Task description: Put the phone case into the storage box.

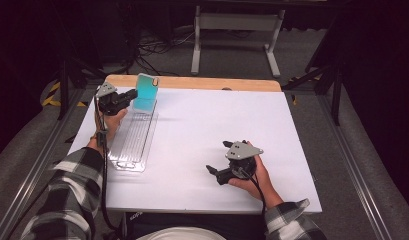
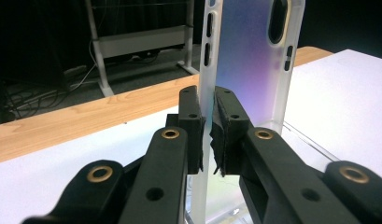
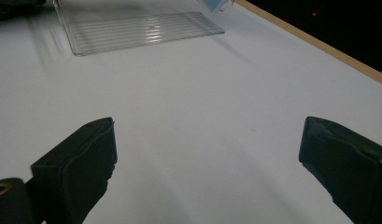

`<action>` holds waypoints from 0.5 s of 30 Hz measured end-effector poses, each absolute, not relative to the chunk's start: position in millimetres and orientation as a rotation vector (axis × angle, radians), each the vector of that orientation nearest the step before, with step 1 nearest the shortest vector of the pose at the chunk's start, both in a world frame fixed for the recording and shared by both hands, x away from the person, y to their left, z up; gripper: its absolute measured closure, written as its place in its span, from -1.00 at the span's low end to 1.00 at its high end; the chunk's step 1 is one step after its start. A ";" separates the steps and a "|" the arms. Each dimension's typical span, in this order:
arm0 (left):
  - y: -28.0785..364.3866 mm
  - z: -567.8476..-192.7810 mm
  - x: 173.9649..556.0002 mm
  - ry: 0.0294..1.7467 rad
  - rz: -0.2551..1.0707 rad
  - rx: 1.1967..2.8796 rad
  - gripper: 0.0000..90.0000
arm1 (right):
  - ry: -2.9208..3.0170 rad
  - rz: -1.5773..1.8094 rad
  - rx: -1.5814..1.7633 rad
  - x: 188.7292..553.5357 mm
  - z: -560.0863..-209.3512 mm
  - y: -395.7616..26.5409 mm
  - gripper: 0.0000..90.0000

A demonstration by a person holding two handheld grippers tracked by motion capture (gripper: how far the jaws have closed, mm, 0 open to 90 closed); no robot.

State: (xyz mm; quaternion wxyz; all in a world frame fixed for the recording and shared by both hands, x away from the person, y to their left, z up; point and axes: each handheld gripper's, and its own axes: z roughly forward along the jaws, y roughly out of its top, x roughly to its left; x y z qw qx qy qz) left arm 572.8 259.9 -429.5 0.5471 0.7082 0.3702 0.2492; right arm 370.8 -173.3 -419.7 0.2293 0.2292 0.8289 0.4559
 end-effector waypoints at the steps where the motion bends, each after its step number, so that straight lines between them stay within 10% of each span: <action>1: 259.9 -430.0 572.6 0.880 0.586 1.685 0.85 | 2.283 1.251 0.629 370.7 -419.8 -173.0 -0.90; 15: 257.6 -432.1 568.9 0.885 0.619 1.739 0.83 | 2.300 1.235 0.620 369.9 -420.0 -171.3 -0.90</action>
